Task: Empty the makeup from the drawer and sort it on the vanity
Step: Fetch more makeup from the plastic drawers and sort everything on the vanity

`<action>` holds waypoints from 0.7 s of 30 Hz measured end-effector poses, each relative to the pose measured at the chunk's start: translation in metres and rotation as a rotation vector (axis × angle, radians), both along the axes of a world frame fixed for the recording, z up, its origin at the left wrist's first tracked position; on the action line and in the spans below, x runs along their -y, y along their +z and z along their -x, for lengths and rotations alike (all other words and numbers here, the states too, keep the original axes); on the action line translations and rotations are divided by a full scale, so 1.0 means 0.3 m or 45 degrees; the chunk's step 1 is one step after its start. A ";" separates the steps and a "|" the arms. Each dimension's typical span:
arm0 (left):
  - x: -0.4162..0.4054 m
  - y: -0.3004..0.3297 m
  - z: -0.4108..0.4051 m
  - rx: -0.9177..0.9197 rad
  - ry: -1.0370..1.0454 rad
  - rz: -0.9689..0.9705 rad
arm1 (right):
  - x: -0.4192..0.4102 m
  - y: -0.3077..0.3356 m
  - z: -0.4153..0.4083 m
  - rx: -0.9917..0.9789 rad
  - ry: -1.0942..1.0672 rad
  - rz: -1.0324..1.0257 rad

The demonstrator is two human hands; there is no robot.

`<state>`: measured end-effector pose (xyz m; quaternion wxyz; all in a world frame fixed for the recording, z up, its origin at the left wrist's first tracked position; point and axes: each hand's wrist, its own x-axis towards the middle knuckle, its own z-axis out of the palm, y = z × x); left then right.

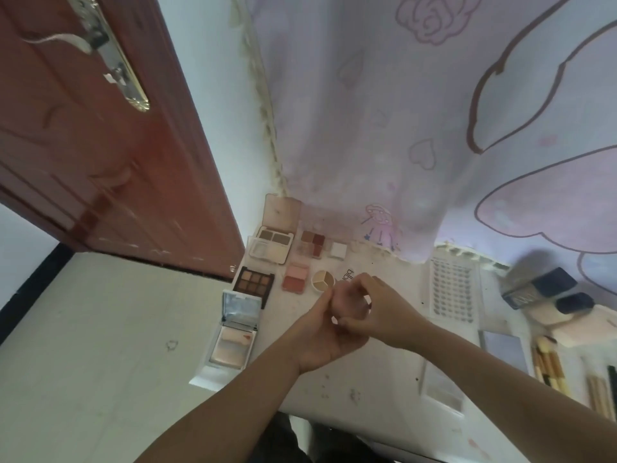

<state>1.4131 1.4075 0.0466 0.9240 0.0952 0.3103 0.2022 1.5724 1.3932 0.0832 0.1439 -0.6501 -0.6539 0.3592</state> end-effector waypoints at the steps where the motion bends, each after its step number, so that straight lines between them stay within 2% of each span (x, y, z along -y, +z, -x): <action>1: 0.002 -0.002 0.020 0.039 0.025 0.017 | -0.009 0.010 0.006 -0.054 0.013 0.021; 4: 0.002 0.000 0.079 0.068 0.051 0.030 | -0.036 0.039 0.015 -0.196 0.054 0.128; 7: 0.006 -0.012 0.132 0.018 0.093 0.147 | -0.081 0.067 0.010 -0.395 0.051 0.357; 9: 0.020 -0.025 0.166 0.056 0.065 0.240 | -0.111 0.080 0.005 -0.654 -0.085 0.501; 11: 0.038 -0.037 0.192 0.090 0.054 0.312 | -0.133 0.072 0.005 -0.804 -0.276 0.532; 13: 0.057 -0.052 0.203 0.071 0.089 0.367 | -0.142 0.042 0.026 -0.674 -0.326 0.474; 16: 0.082 -0.086 0.197 -0.099 0.301 0.469 | -0.149 -0.019 0.093 -0.293 -0.195 0.308; 21: 0.095 -0.098 0.209 -0.337 0.629 0.499 | -0.192 -0.102 0.201 -0.079 0.008 0.122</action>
